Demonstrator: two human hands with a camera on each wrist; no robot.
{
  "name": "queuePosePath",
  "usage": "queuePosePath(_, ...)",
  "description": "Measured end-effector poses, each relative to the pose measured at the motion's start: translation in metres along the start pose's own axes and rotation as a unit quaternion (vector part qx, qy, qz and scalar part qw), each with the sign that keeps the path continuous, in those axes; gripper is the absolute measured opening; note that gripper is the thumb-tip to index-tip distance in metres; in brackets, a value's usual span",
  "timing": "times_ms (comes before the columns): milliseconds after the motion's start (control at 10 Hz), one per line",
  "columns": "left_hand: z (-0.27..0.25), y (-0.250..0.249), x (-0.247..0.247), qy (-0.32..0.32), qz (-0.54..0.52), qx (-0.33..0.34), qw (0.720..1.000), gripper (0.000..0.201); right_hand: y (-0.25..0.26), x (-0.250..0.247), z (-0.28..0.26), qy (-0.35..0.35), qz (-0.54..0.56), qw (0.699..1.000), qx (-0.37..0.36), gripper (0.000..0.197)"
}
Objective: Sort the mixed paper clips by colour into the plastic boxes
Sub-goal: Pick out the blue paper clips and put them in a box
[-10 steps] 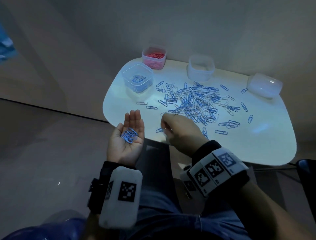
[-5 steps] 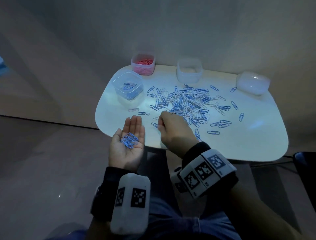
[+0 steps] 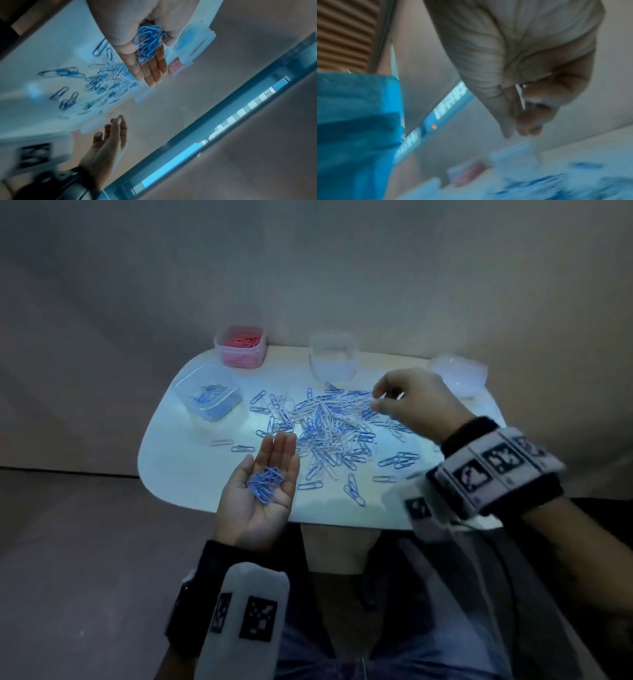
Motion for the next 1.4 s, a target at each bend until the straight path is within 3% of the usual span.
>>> queuePosePath(100,0.014,-0.003,-0.007,-0.039,-0.014,0.006,0.999,0.066,-0.031,-0.002,0.060,0.073,-0.094,0.991,0.066,0.023)
queuePosePath(200,0.020,-0.002,-0.002,0.114,0.070,-0.006,0.991,0.035,-0.041,0.016,0.104,0.090,-0.174,0.979,0.058,0.022)
queuePosePath(300,0.027,-0.010,-0.008,0.176,0.121,-0.020,0.977,0.049,-0.063,0.036,0.139,0.121,-0.212,0.966,0.087,0.019)
queuePosePath(500,0.036,0.002,-0.004,0.184,0.104,-0.088,0.973,0.049,-0.060,0.033,0.122,0.155,-0.234,0.956,0.085,0.017)
queuePosePath(600,0.041,0.011,0.005,0.190,0.108,-0.093,0.971,0.049,-0.069,0.025,0.127,0.108,-0.172,0.975,0.088,0.015)
queuePosePath(700,0.044,0.019,0.008,0.201,0.095,-0.098,0.970,0.048,-0.084,0.014,0.129,0.109,-0.136,0.980,0.099,0.015)
queuePosePath(900,0.049,0.024,0.009,0.213,0.092,-0.109,0.967,0.049,-0.078,0.021,0.105,0.136,-0.180,0.970,0.087,0.021)
queuePosePath(1000,0.050,0.024,0.005,0.190,0.085,-0.126,0.970,0.045,-0.078,0.027,0.108,0.102,-0.179,0.977,0.064,0.015)
queuePosePath(1300,0.049,0.022,0.001,0.142,0.063,-0.149,0.977,0.040,-0.073,0.023,0.115,0.172,-0.180,0.968,0.036,0.008)
queuePosePath(1400,0.050,0.021,-0.001,0.137,0.060,-0.145,0.978,0.039,-0.073,-0.015,0.113,0.096,-0.145,0.984,0.038,0.012)
Point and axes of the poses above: each hand's wrist, its own z-axis towards the middle knuckle, its own x-axis out of the palm, y = z × x, the point moved 6 cm from there along z, towards the middle knuckle, and after that the axes turned 7 degrees about -z, right-handed, at the moved point
